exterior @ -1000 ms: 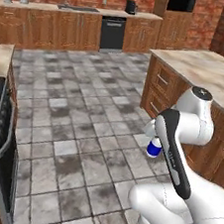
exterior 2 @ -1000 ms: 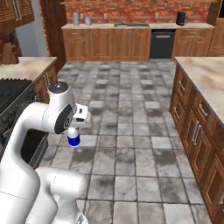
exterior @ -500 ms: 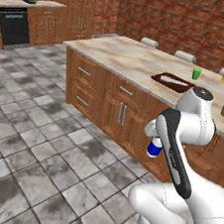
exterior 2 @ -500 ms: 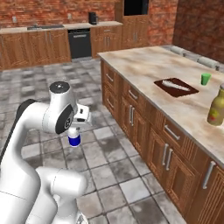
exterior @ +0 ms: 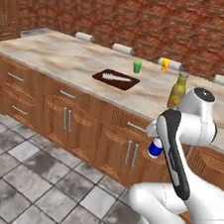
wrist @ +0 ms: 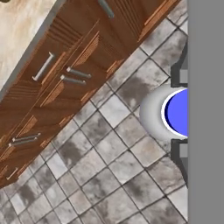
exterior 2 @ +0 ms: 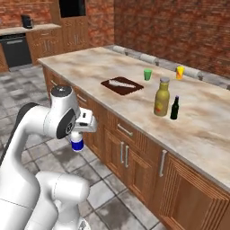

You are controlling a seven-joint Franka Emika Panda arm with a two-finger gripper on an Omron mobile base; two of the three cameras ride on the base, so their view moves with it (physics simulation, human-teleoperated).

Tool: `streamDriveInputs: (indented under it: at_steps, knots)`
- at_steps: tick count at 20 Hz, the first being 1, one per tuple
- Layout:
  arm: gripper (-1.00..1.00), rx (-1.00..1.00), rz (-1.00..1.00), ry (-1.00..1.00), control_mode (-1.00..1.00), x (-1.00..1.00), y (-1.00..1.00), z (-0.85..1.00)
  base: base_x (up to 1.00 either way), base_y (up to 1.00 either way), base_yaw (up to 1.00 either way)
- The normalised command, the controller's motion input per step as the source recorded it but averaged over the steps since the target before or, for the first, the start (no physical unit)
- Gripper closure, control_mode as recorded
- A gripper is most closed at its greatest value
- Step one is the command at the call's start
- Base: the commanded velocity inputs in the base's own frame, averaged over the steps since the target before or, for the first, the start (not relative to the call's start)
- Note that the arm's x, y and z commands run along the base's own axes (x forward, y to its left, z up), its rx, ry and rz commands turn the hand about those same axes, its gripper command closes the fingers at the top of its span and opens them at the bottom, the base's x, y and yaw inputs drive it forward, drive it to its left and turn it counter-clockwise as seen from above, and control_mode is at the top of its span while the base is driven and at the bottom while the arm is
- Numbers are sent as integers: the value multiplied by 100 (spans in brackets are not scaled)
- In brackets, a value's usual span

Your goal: Place the drinks on the dining counter in a tight cluster.

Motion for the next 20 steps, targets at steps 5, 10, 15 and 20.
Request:
streamDriveInputs:
  at_steps: [5,10,15,20]
  knots:
    - [100,0,0,0,100,0,0,0,70,-41,-47]
    - [100,0,0,0,100,0,0,0,28,-32,-54]
    - [100,0,0,0,100,0,0,0,-2,-2,-60]
    - [100,0,0,0,100,0,0,0,31,1,-29]
